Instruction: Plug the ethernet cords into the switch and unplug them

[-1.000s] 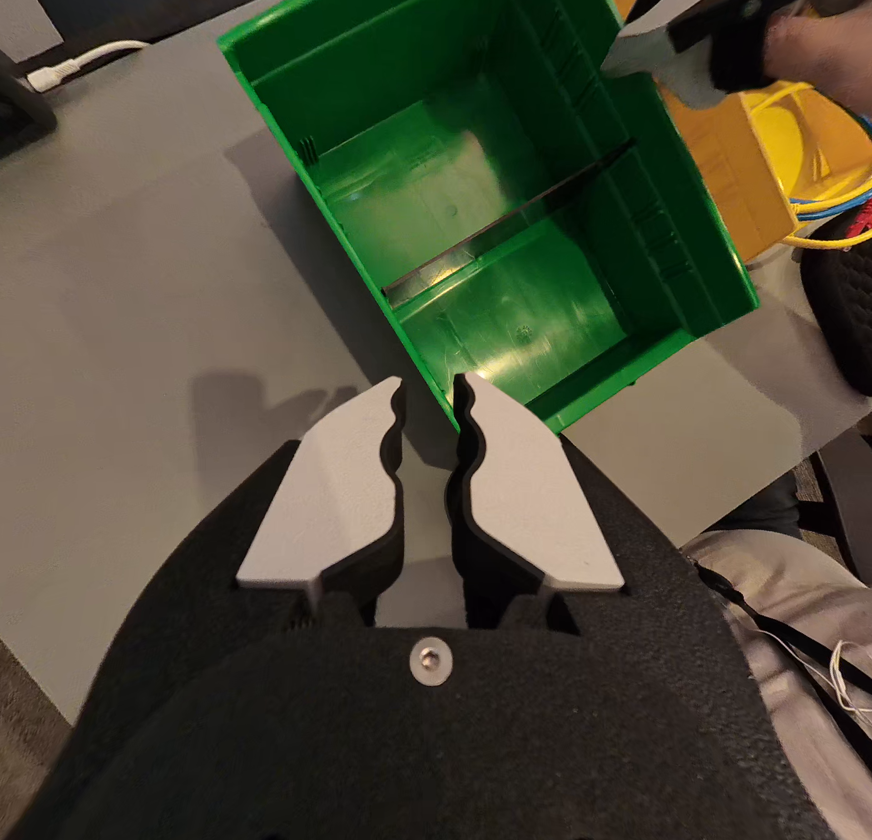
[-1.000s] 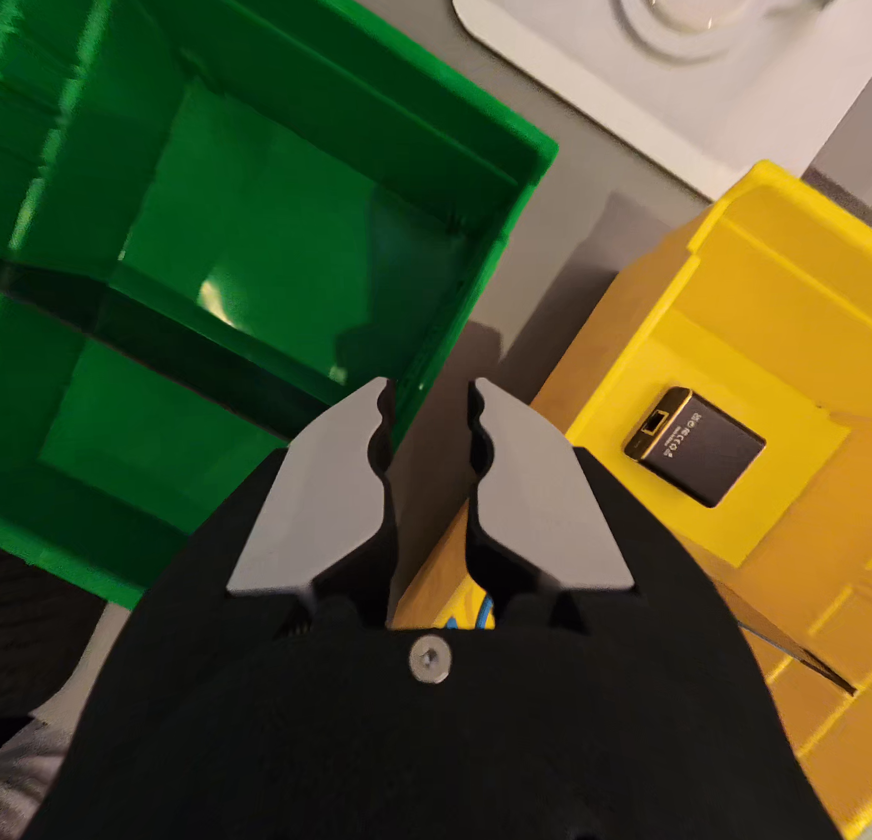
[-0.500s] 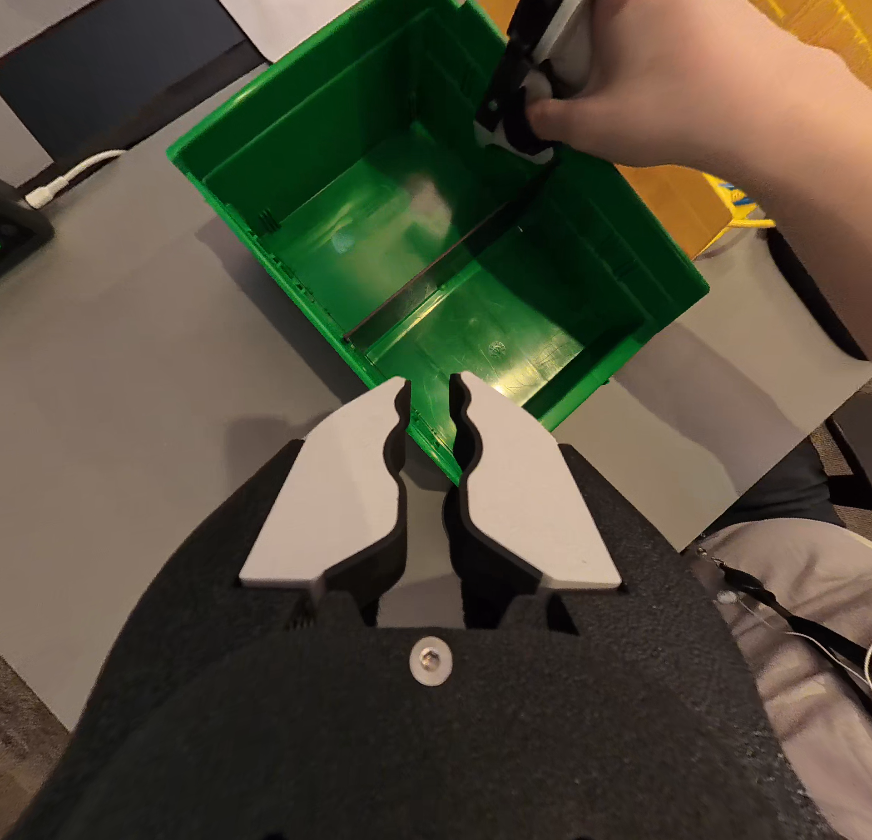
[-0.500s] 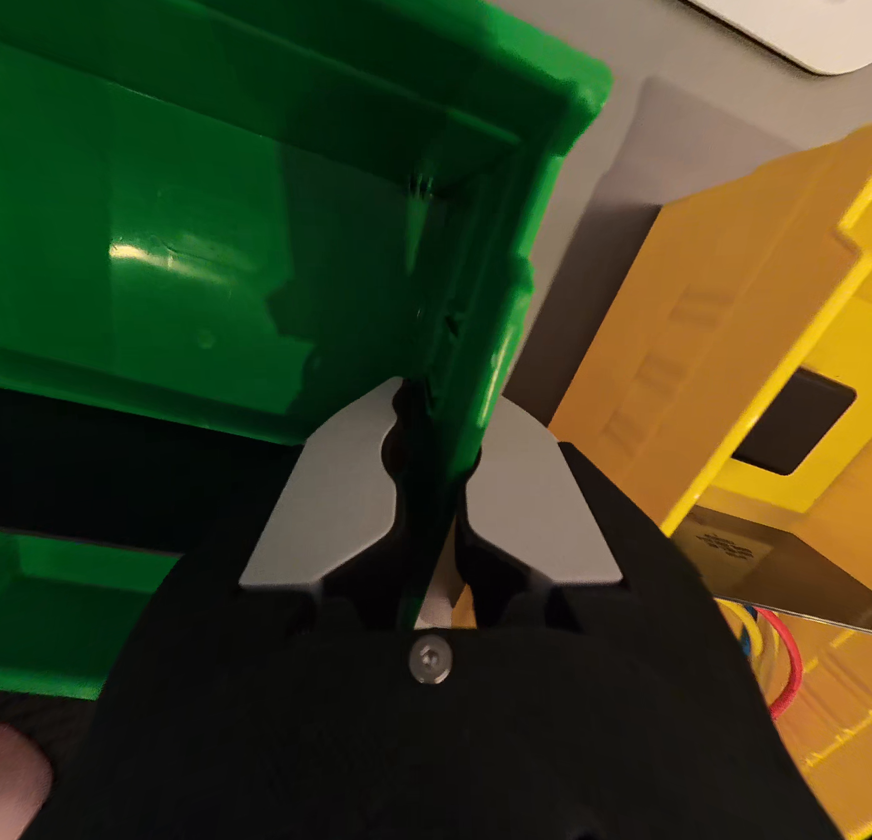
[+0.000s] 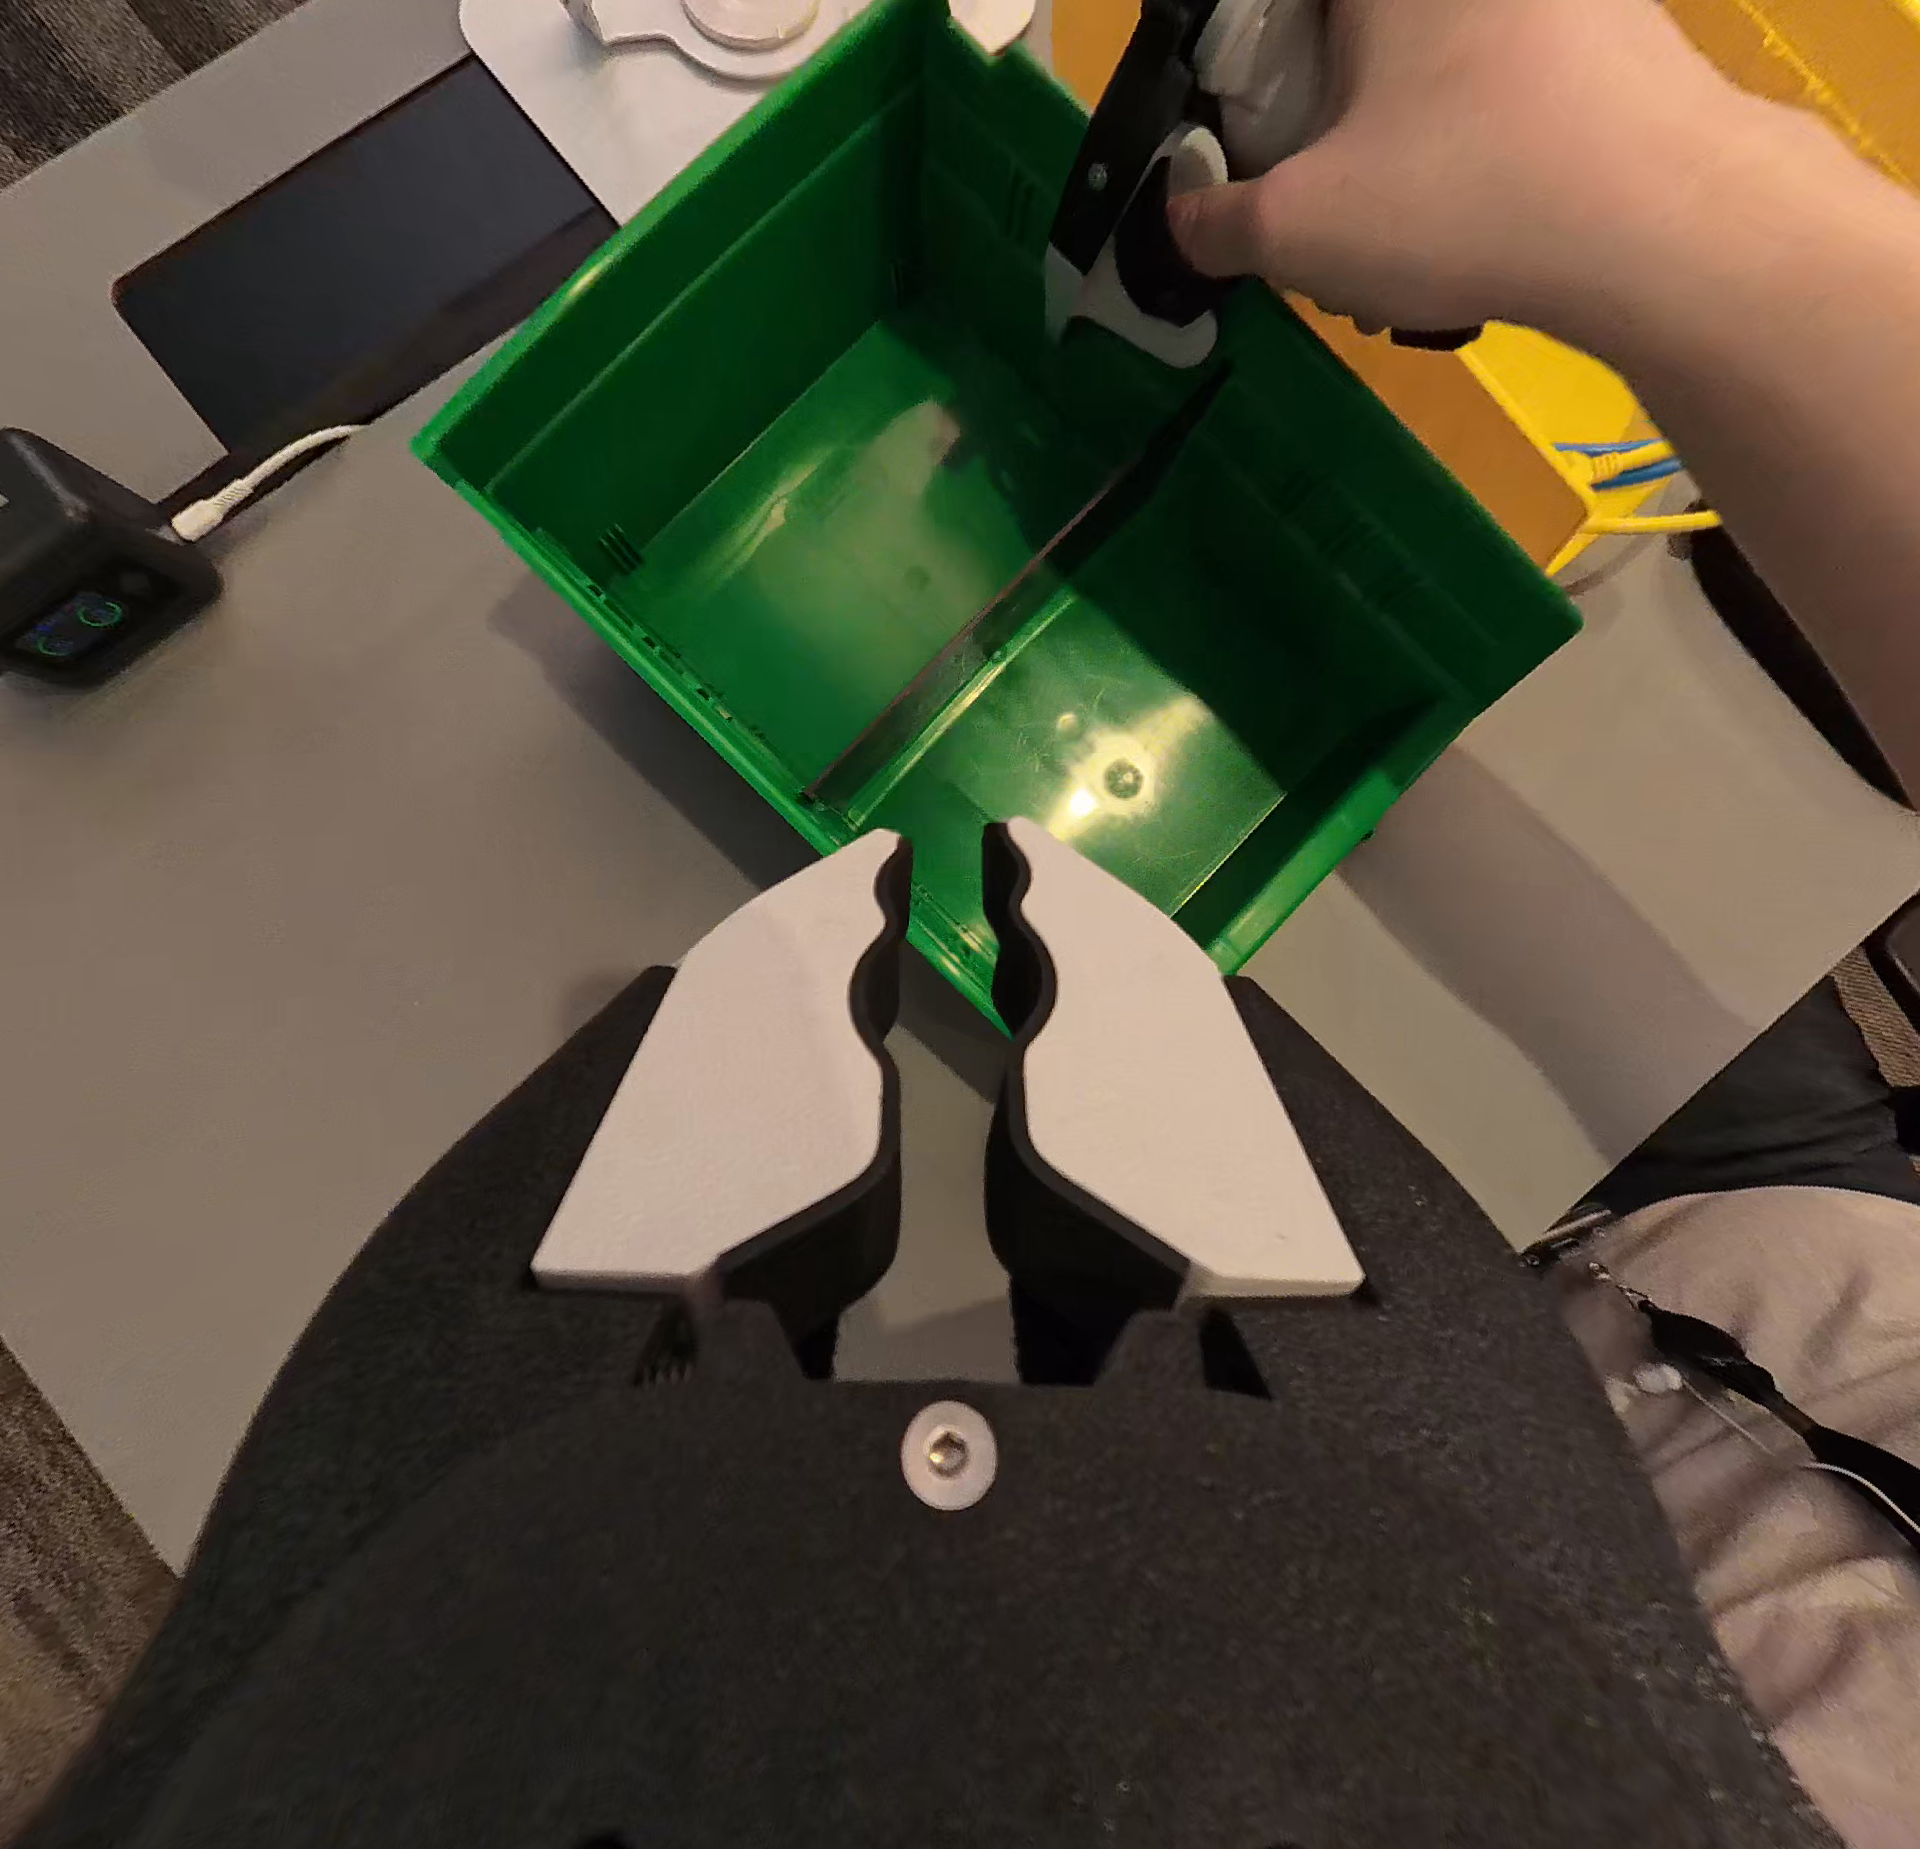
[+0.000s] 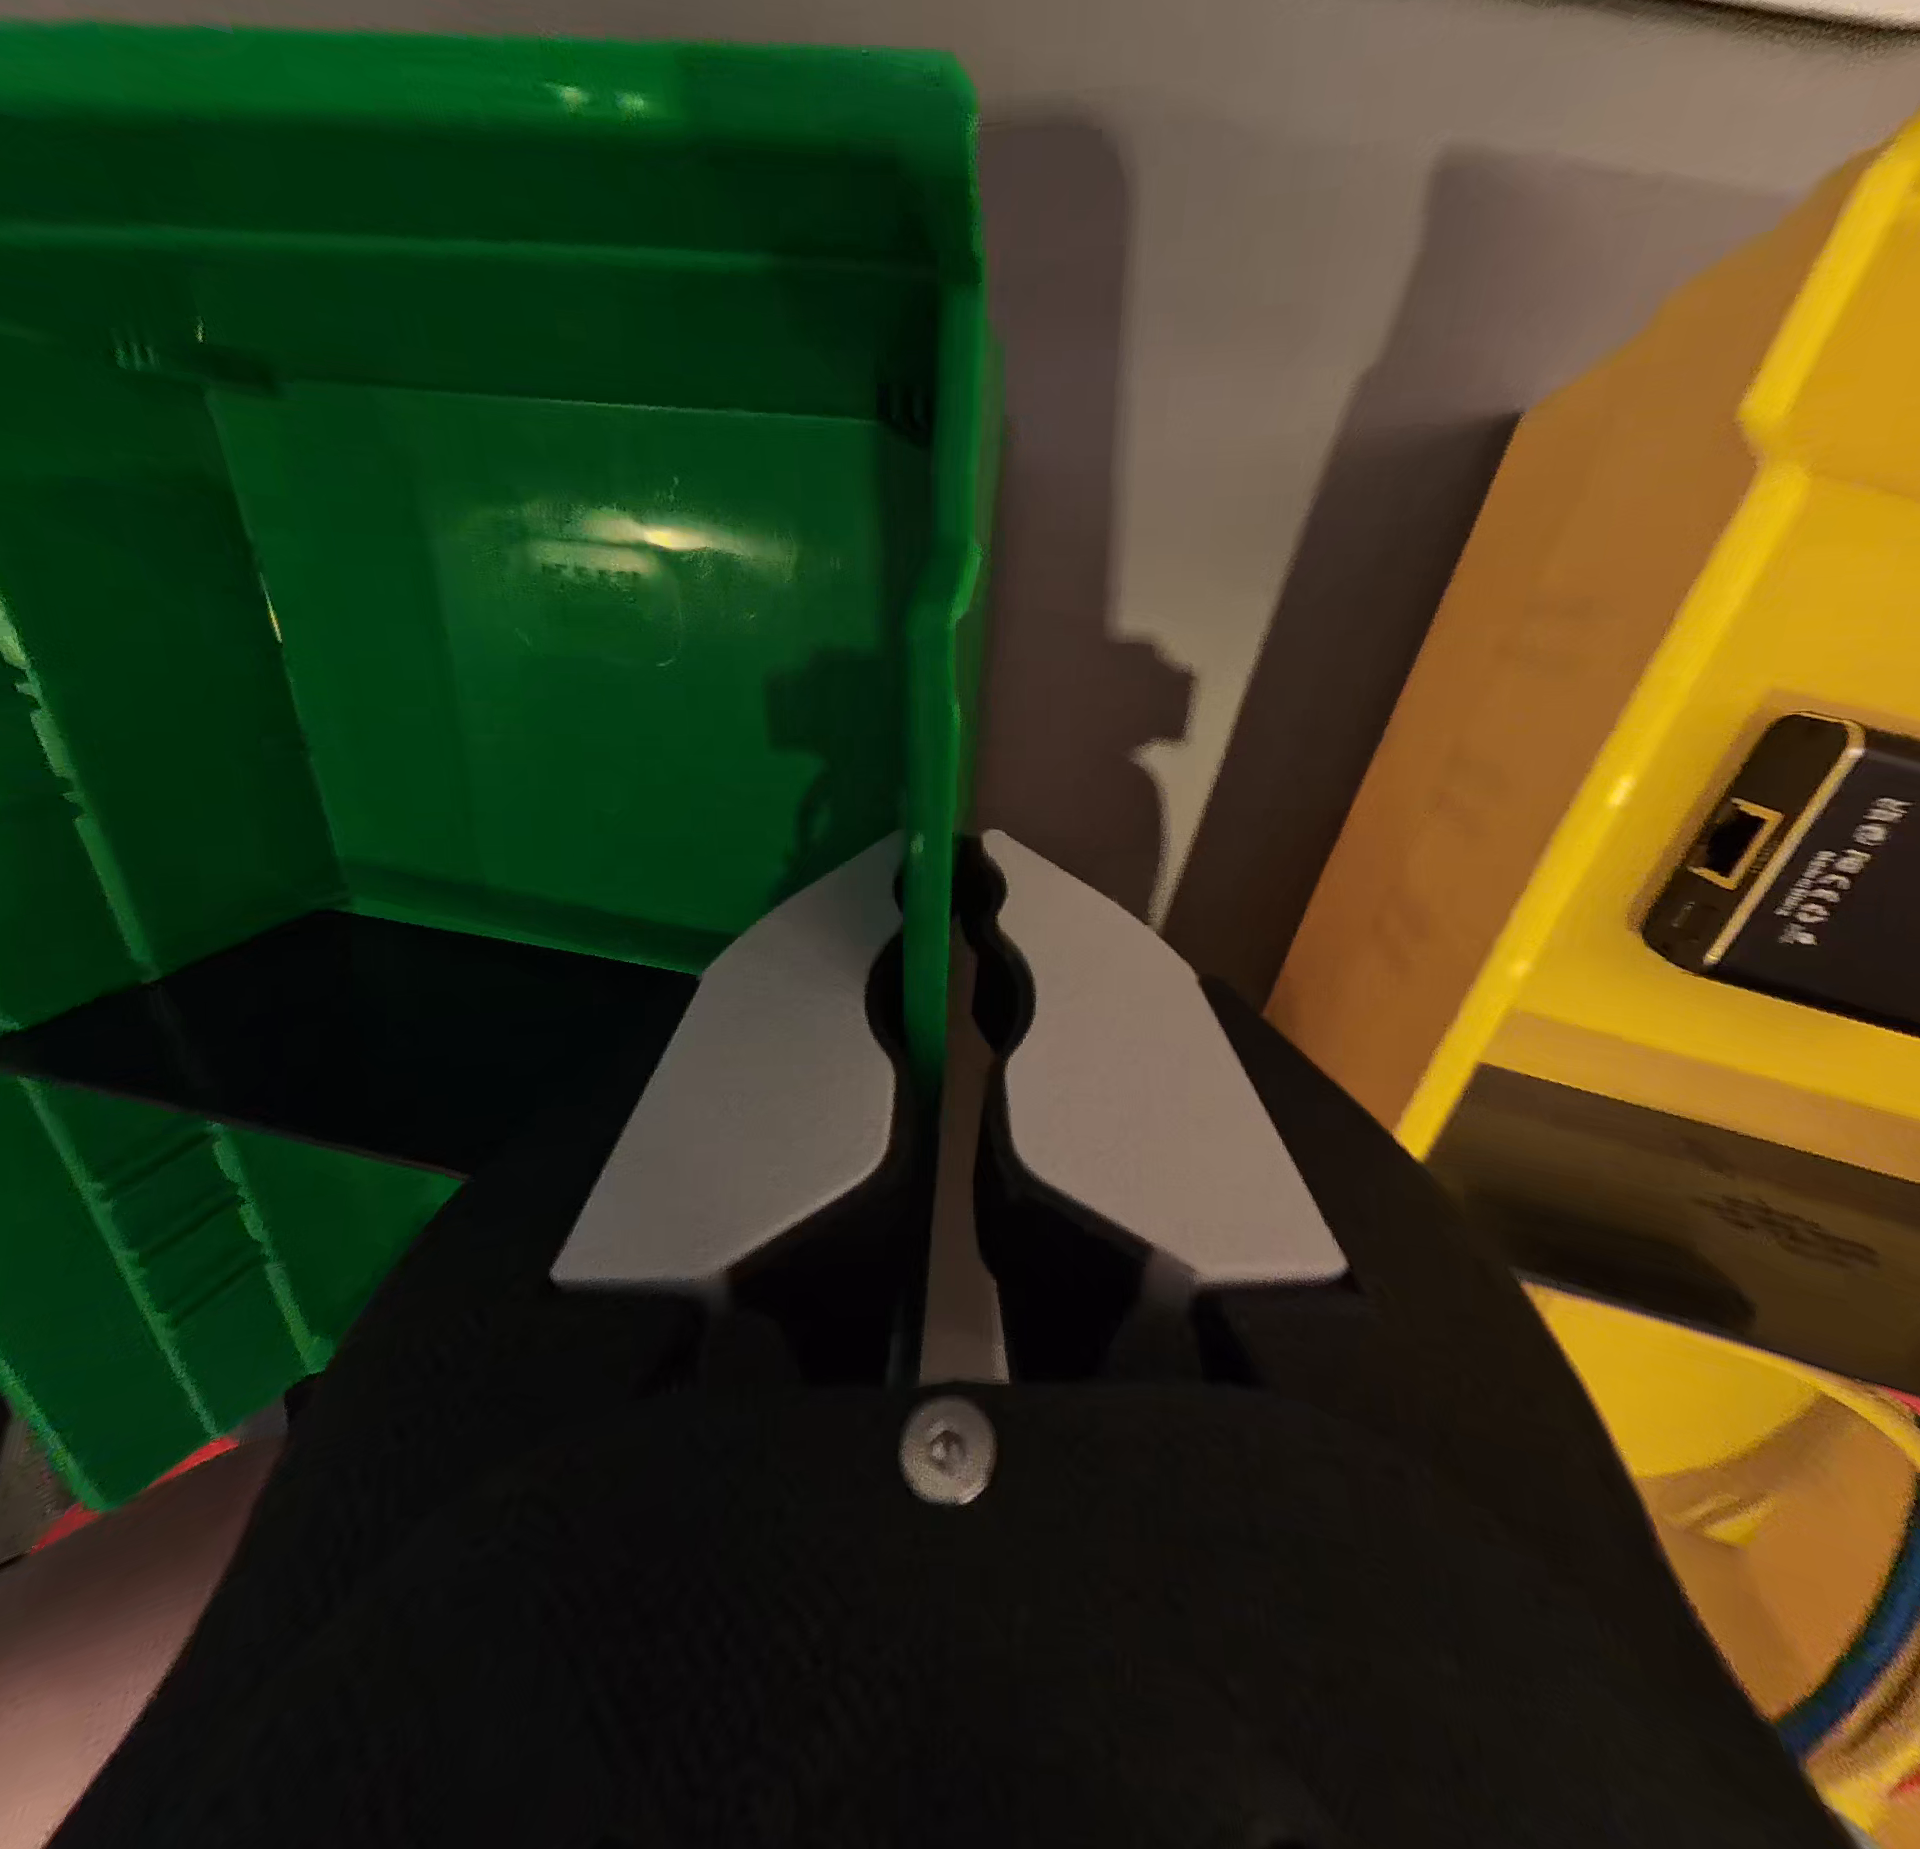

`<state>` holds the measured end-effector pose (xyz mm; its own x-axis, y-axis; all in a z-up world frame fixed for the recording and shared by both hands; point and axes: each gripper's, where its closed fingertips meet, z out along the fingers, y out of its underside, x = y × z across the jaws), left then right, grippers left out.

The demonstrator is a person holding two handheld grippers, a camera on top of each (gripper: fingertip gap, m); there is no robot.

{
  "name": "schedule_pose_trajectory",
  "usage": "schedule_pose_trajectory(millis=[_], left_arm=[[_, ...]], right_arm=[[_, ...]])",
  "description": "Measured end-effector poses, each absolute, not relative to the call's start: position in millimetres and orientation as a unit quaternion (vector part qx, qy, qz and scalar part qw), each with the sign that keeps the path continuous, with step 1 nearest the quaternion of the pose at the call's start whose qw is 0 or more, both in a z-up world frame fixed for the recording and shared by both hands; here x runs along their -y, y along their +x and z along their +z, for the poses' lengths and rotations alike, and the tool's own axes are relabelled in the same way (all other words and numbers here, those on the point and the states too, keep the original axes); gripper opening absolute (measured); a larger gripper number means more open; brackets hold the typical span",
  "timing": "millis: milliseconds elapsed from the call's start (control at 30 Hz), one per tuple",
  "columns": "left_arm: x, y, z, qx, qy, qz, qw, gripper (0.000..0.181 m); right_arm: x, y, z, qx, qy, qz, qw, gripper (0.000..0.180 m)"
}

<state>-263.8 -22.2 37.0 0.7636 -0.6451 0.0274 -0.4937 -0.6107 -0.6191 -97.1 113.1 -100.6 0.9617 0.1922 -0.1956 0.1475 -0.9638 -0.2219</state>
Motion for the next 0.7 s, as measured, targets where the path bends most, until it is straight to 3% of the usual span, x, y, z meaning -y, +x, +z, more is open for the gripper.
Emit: schedule_pose_trajectory(millis=[167,267,433,567,700], left_arm=[[18.9,-260.1,60.5,-0.304,-0.874,-0.116,0.361,0.023],[17.4,-251.5,120.0,-0.268,-0.811,-0.153,0.497,0.042],[59.9,-252.7,211.8,-0.196,-0.653,-0.27,0.68,0.056],[71.8,-245.4,205.8,-0.224,-0.66,-0.28,0.66,0.067],[53.3,-198.9,169.5,-0.294,-0.7,-0.334,0.558,0.069]], right_arm=[[-112.6,-96.3,-67.5,0.104,-0.986,0.09,0.09,0.006],[-110.3,-103.9,-36.6,0.12,-0.983,0.112,0.088,0.007],[-110.5,-82.3,33.5,0.152,-0.976,0.114,0.107,0.007],[-107.9,2.0,89.2,0.111,-0.981,0.097,0.128,0.006],[-90.4,127.3,132.6,0.027,-0.984,0.057,0.164,0.007]])
